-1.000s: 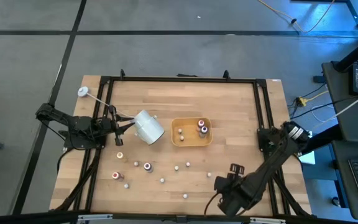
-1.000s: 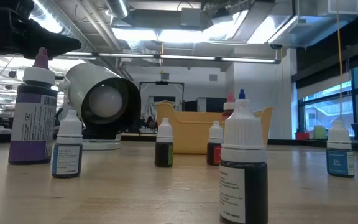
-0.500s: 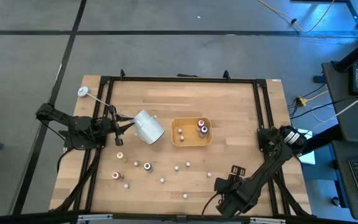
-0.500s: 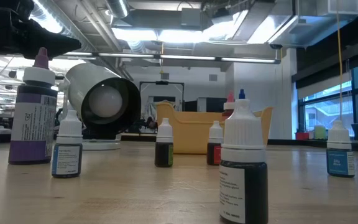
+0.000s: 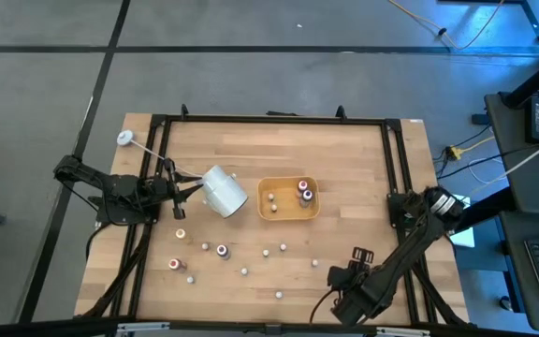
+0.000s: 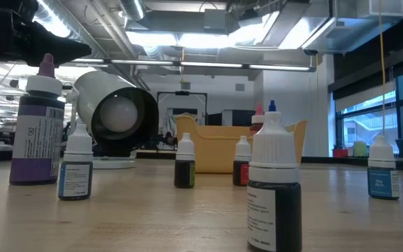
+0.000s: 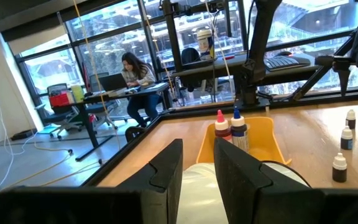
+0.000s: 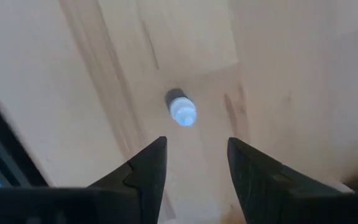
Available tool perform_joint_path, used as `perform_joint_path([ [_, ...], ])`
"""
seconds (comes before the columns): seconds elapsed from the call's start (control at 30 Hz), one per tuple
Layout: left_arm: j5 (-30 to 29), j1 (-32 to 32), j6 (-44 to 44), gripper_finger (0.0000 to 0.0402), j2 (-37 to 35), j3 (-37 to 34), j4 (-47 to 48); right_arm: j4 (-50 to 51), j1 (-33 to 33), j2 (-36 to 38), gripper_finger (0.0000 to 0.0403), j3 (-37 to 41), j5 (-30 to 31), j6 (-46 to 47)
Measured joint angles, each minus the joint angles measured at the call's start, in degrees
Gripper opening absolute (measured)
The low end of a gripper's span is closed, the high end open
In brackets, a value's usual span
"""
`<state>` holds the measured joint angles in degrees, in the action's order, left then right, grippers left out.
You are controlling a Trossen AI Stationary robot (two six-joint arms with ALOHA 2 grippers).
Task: Pick & Place food coloring
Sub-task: Put the small black food coloring bottle into the yellow bin
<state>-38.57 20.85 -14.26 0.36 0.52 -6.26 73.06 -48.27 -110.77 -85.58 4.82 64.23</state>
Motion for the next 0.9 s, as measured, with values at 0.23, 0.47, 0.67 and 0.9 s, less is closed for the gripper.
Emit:
perform_joint_path([
  [0.23,0.0,0.0,0.0,0.0088,0.0,0.0,0.0,-9.5,-0.1,5.5,0.0171,7.9,1.6,-0.2],
  [0.47,0.0,0.0,0.0,0.0088,0.0,0.0,0.0,-18.6,-0.3,6.4,0.0171,14.0,1.6,-0.3],
  [0.67,0.0,0.0,0.0,0.0088,0.0,0.0,0.0,-19.7,-0.7,6.5,0.0171,14.8,1.6,-0.4],
  [0.9,0.0,0.0,0.0,0.0088,0.0,0.0,0.0,-21.9,-0.6,6.5,0.0171,16.3,1.7,-0.4],
])
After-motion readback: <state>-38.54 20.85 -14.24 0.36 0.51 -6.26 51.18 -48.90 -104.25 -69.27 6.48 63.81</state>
